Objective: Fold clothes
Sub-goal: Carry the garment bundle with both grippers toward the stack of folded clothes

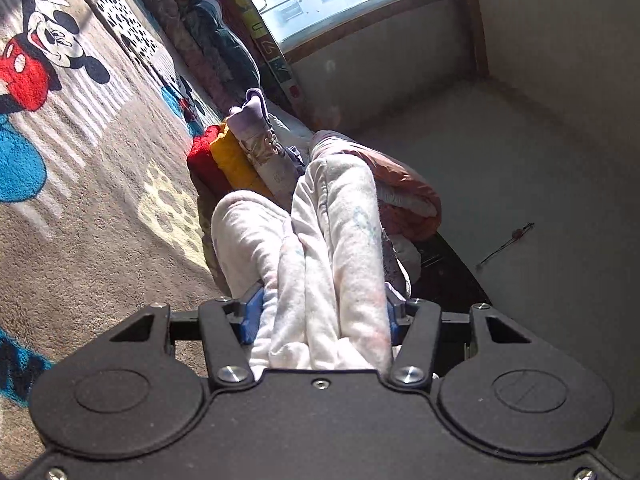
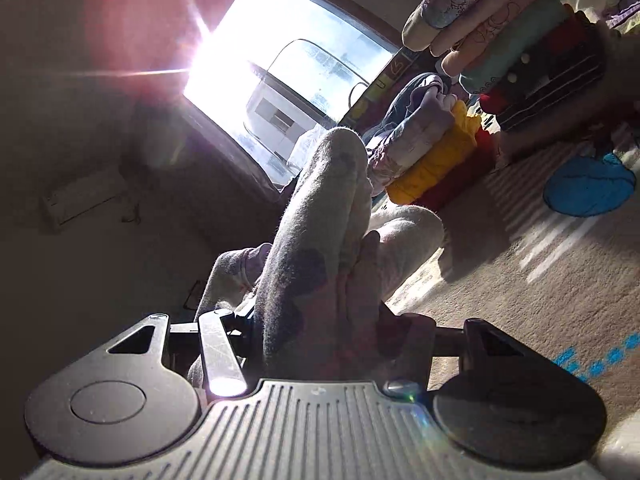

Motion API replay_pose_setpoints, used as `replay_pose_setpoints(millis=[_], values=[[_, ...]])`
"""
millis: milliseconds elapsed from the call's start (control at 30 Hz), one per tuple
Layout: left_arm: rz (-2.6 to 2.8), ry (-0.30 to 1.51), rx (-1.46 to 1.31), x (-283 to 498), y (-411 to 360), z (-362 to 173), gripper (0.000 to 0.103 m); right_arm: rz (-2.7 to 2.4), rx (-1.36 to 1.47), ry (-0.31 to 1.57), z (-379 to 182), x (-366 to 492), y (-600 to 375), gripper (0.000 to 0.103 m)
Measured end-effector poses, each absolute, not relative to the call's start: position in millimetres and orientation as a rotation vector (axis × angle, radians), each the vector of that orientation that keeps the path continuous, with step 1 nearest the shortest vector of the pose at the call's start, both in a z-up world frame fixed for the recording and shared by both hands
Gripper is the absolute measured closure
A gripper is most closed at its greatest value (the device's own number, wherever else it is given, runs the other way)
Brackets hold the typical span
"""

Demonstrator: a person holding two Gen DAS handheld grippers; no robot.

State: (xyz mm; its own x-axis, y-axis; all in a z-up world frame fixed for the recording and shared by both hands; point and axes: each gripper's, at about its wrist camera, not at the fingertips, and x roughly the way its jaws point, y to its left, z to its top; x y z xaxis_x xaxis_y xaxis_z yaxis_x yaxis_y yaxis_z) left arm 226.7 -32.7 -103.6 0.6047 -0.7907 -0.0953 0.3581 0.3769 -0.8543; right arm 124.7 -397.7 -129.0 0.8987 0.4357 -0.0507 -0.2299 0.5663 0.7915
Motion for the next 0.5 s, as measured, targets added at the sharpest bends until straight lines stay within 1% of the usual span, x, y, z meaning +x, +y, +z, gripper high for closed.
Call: replay_pose_setpoints(millis=[33,133,167,200,233,267,300,333,400,433,500], values=[[-0.754,0.585,-0.91,230.0,-34.8,-110.5,0.05,0.384,0.905,0.282,-135.2,128.8,-401.0,0.049],[-0.613,0.768,-0.89,240.9,-39.1,-145.6,0.049,0.283,1.007,0.544,-180.1,155.0,-400.9,0.048],[-0.585,0.81,-0.892,242.4,-36.7,-157.7,0.048,0.248,1.03,0.585,-192.4,155.5,-401.1,0.05],[-0.579,0.817,-0.912,241.5,-31.6,-164.0,0.046,0.253,1.023,0.57,-190.3,152.3,-400.4,0.046],[-0.6,0.808,-0.927,239.5,-26.6,-163.3,0.039,0.258,1.014,0.555,-188.0,148.9,-399.6,0.038],[-0.617,0.807,-0.918,237.4,-22.7,-158.4,0.034,0.248,0.954,0.541,-178.8,140.8,-397.1,0.033],[-0.624,0.804,-0.889,235.2,-20.3,-152.6,0.027,0.238,0.896,0.526,-169.8,132.8,-394.7,0.02],[-0.619,0.795,-0.864,233.1,-17.9,-149.1,0.023,0.221,0.891,0.524,-170.1,129.8,-396.7,0.013],[-0.59,0.775,-0.829,226.2,-10.9,-144.9,0.023,0.187,0.881,0.518,-170.7,123.9,-400.9,0.014],[-0.585,0.773,-0.832,224.3,-8.4,-145.9,0.023,0.181,0.9,0.516,-174.0,124.6,-404.5,0.017],[-0.56,0.769,-0.812,220.7,-4.9,-146.4,0.023,0.182,0.91,0.512,-177.8,125.4,-407.7,0.017]])
